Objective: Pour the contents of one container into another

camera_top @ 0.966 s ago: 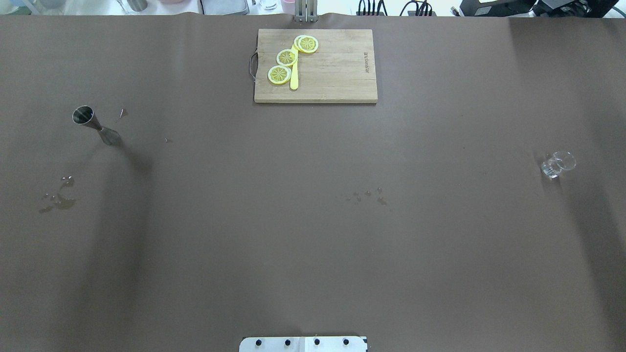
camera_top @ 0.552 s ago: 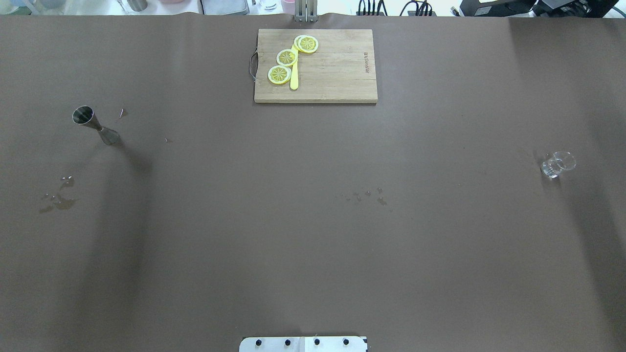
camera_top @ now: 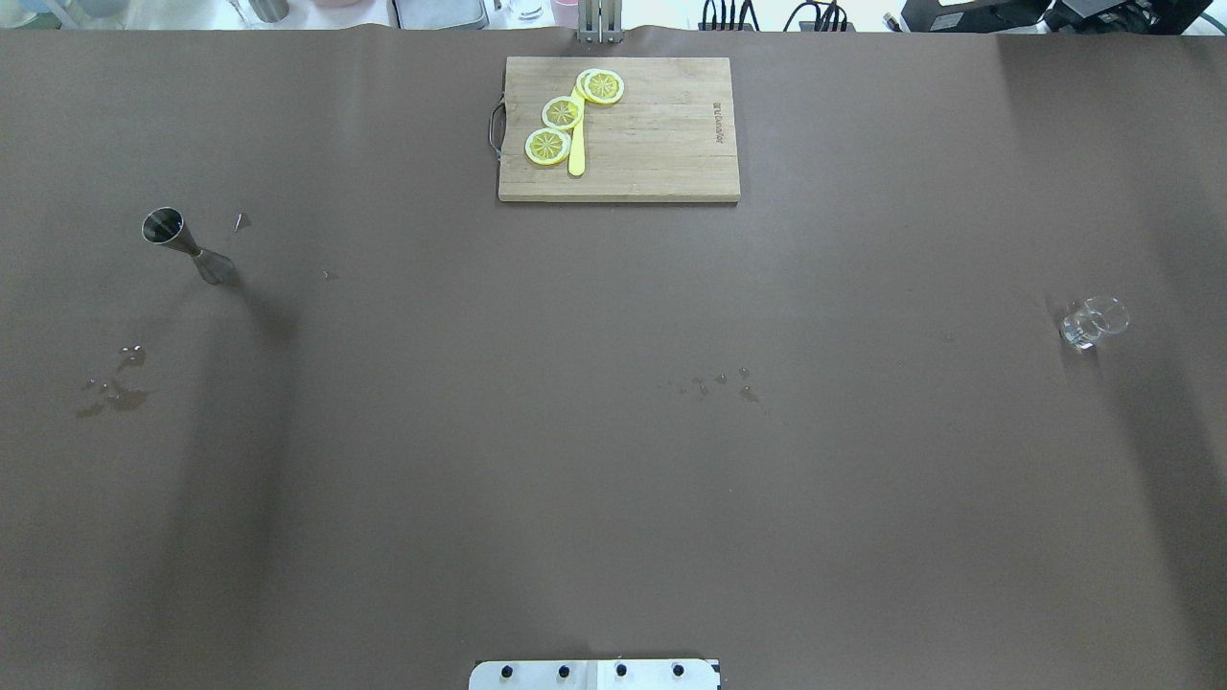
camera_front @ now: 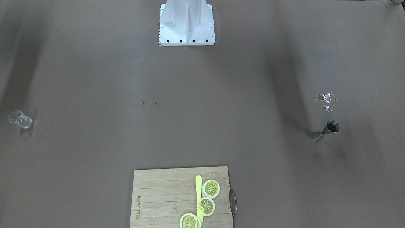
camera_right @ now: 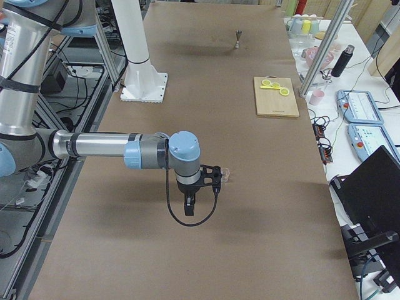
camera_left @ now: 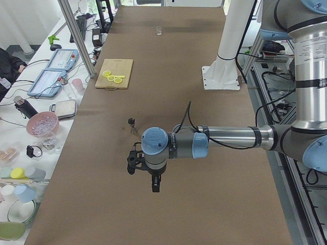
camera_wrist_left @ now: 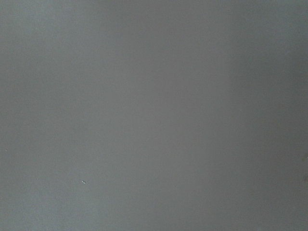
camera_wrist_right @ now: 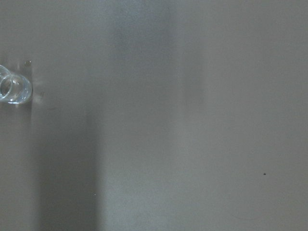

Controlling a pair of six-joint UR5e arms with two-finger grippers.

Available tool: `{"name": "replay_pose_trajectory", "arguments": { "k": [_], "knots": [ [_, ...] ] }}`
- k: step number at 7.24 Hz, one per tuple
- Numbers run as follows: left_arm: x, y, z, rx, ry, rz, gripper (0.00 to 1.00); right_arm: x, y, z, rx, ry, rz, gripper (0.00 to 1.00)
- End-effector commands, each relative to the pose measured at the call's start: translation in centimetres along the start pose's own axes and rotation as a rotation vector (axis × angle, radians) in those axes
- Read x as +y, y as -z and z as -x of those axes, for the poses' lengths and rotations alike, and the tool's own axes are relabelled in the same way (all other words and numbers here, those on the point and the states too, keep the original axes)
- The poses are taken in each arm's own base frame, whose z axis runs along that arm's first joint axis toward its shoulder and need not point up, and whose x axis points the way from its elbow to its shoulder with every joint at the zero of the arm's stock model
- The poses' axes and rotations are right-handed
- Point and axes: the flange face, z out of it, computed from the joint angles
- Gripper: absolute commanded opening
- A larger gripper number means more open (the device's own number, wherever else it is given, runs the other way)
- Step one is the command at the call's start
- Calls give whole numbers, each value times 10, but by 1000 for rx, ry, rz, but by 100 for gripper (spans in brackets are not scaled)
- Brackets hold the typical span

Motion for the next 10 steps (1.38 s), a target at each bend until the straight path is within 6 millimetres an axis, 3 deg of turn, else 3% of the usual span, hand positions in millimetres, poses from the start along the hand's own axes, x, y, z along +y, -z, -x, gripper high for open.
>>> {"name": "replay_pose_trajectory", "arguments": {
  "k": [1, 6, 9, 10],
  "knots": [
    [0, 3, -3, 1, -3, -5, 98, 0, 0, 0, -2, 1, -1, 100],
    [11, -10, 9, 3, 22, 24, 98, -2, 3, 2, -2, 8, -11, 100],
    [29, -42, 39, 5, 83, 90, 98, -2, 2, 3, -2, 10, -10, 100],
    [30, -45, 41, 7, 81, 95, 98, -2, 2, 2, -2, 9, -11, 100]
  ]
}}
